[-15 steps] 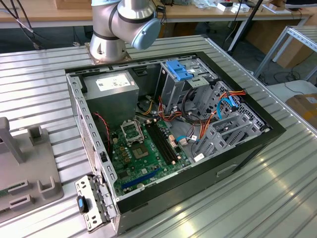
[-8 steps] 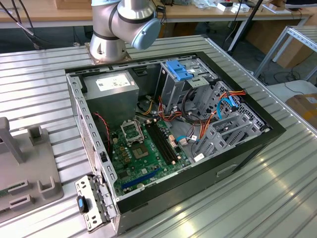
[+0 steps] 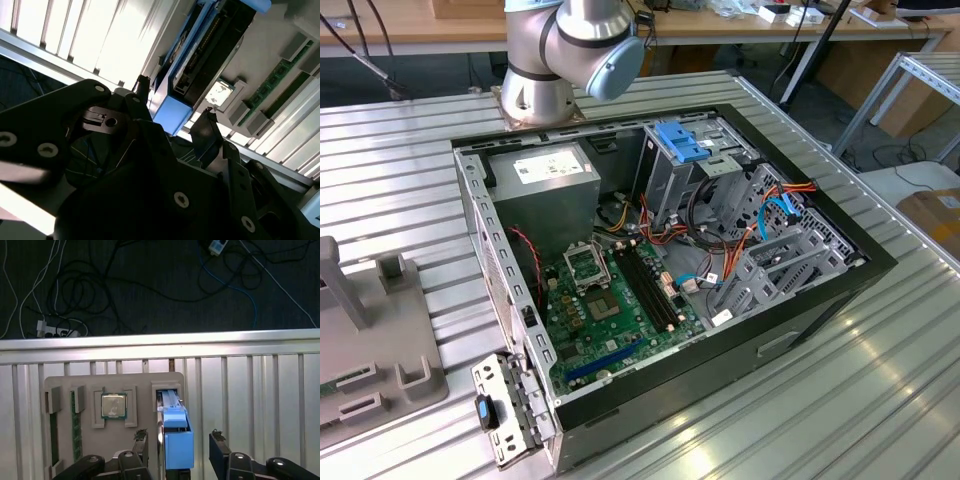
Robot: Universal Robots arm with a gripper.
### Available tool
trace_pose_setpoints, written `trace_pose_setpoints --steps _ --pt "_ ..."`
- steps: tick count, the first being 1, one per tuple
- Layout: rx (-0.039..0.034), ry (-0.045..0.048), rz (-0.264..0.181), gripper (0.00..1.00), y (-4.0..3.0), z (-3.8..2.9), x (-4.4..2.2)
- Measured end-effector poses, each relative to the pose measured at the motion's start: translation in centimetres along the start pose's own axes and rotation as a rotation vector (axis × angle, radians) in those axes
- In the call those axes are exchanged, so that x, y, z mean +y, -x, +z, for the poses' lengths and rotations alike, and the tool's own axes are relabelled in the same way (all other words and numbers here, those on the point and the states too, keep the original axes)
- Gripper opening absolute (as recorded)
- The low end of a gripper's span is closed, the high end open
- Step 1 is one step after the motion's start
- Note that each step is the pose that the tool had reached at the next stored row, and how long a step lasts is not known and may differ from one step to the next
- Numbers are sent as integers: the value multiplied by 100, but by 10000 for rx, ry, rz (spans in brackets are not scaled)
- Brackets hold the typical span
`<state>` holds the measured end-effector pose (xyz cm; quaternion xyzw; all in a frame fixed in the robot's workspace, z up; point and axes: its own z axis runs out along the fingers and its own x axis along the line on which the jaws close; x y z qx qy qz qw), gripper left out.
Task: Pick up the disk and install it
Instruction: 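Pick up the disk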
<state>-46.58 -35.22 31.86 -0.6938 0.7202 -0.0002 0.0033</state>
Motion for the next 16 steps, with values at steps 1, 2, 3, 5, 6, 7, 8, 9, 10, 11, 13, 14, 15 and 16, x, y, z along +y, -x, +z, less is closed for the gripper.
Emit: trace_pose_setpoints --steps 1,2,3,5,6,7,8,9,10,11,13,14,15,16 --pt "0 0 -21 60 0 25 0" --pt "0 0 -34 60 0 35 0" --pt "0 0 -45 60 0 44 0" --pt "1 3 -87 60 -1 76 1" --pt "1 3 -87 60 -1 76 1" --pt "0 2 -87 60 0 77 1" --pt "-3 -4 -88 60 0 88 0" --pt "1 3 -88 60 -1 93 1" --pt "-17 -1 -88 60 0 103 2" --pt "-29 1 -88 60 0 105 2" --pt "-30 -1 -90 60 -1 110 2" --pt "-30 0 -90 60 -1 110 2" --pt "-29 2 -90 60 -1 110 2" --pt "-29 2 -90 60 -1 110 2"
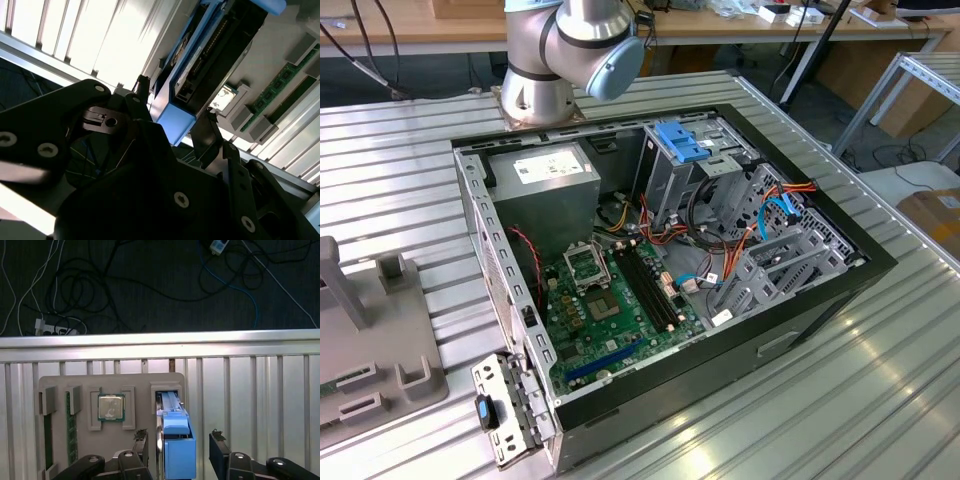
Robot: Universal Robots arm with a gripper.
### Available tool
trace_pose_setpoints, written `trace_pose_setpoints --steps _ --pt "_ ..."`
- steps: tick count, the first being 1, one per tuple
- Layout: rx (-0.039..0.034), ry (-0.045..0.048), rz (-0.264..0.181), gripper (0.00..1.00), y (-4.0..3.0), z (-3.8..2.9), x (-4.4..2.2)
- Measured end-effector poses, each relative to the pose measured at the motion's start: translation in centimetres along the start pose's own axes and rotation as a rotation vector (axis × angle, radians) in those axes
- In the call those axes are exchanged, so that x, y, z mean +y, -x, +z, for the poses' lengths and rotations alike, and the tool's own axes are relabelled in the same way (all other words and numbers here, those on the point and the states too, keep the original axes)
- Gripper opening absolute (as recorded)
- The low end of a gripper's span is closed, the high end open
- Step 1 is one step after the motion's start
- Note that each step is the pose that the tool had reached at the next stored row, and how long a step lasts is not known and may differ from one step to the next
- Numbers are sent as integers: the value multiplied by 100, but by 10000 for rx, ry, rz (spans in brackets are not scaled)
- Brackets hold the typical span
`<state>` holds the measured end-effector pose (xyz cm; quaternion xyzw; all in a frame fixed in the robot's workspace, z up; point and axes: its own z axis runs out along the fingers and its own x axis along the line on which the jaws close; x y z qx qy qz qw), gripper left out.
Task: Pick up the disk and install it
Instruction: 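Pick up the disk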
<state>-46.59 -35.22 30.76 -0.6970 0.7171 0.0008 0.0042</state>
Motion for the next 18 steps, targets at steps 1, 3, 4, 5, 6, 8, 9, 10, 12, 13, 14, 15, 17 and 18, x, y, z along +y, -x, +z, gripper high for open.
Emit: trace_pose_setpoints --steps 1,3,4,5,6,8,9,10,12,13,14,15,17,18 --pt "0 0 0 59 0 0 0" --pt "0 -1 0 59 0 1 0" --pt "0 -1 0 51 0 1 0" --pt "0 -1 0 51 0 1 0" --pt "0 -1 0 50 0 2 0" --pt "0 -1 0 43 0 2 0" --pt "1 -1 0 43 0 2 0" --pt "1 -1 0 41 0 2 0" --pt "0 -1 0 37 0 3 0" --pt "1 0 0 37 0 3 0" --pt "1 -1 0 37 0 3 0" --pt "1 -1 0 37 0 4 0" --pt "1 -1 0 37 0 4 0" --pt "2 -1 0 37 0 5 0"
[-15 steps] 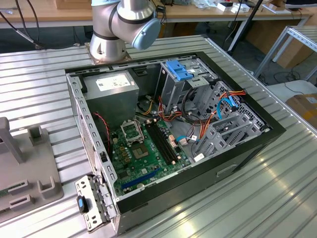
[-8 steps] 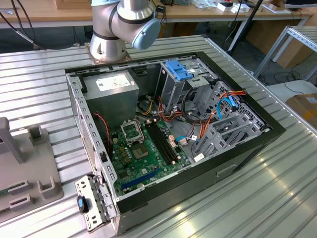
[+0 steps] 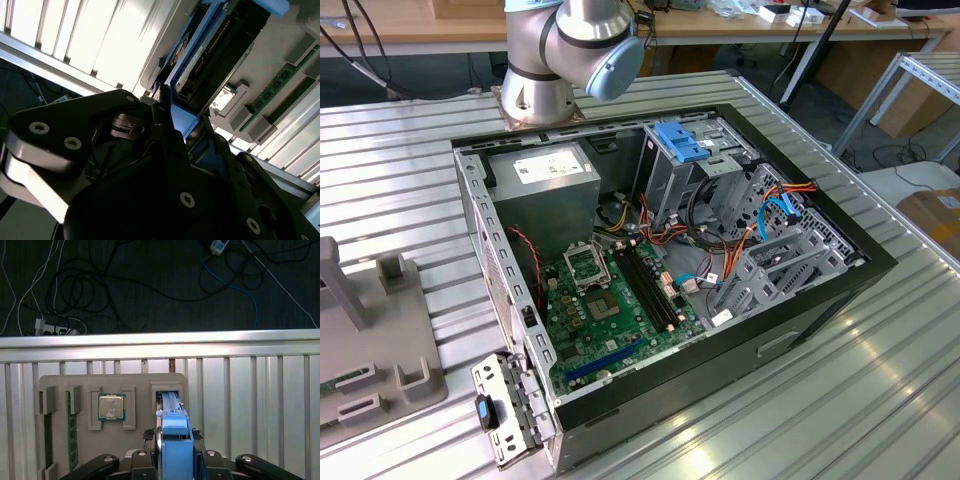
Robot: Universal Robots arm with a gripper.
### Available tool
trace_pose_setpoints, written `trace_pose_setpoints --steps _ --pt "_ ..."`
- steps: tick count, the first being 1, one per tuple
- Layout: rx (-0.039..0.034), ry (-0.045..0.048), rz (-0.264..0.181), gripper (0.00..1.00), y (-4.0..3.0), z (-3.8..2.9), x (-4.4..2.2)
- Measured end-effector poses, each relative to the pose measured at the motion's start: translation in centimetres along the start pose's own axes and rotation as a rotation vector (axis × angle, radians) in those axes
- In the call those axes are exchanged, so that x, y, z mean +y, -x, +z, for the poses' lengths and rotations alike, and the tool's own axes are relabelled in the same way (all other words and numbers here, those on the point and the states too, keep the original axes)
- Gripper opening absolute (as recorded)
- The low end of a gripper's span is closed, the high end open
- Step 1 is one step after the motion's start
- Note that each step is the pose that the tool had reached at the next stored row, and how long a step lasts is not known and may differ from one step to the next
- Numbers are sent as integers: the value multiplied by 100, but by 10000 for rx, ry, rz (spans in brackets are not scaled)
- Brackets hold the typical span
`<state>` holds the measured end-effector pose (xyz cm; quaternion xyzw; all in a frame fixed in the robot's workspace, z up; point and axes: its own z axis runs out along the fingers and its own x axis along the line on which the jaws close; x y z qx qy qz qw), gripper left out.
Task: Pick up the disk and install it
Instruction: 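Pick up the disk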
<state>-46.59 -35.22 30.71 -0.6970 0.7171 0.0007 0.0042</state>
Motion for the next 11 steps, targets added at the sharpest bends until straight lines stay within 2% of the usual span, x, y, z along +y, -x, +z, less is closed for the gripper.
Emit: trace_pose_setpoints --steps 5,11 --pt "-1 2 -257 37 0 0 0" --pt "-2 2 -316 37 0 0 0"
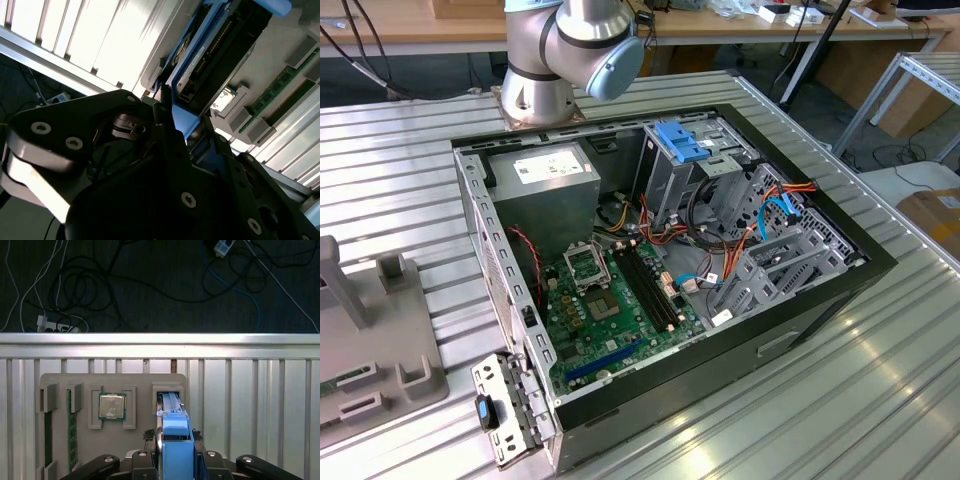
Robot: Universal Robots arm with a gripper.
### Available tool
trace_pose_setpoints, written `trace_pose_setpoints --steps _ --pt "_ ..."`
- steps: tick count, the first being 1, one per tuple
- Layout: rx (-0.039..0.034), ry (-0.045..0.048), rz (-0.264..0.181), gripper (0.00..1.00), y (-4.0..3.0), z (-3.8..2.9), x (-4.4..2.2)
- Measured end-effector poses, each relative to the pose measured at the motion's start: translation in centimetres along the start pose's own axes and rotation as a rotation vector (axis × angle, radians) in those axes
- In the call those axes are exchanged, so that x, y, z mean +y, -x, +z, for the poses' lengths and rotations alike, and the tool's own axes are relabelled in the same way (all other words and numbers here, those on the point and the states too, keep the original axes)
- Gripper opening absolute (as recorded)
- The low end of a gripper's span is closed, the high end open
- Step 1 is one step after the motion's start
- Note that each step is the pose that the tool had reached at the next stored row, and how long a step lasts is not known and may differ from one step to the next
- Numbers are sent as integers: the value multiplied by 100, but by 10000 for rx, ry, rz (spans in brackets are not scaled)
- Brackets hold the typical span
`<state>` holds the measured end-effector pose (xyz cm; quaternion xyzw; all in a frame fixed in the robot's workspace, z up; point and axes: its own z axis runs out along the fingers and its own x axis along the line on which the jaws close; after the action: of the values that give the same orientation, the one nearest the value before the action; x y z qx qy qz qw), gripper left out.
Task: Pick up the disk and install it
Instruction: 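Pick up the disk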
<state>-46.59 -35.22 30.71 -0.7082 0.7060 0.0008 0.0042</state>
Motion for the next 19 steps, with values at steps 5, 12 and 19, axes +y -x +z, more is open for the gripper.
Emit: trace_pose_setpoints --steps 5,12,19 --pt "-1 -2 -25 37 0 -26 0" --pt "-2 -1 -25 37 1 -166 -1" --pt "-4 0 -25 37 1 -166 -1"
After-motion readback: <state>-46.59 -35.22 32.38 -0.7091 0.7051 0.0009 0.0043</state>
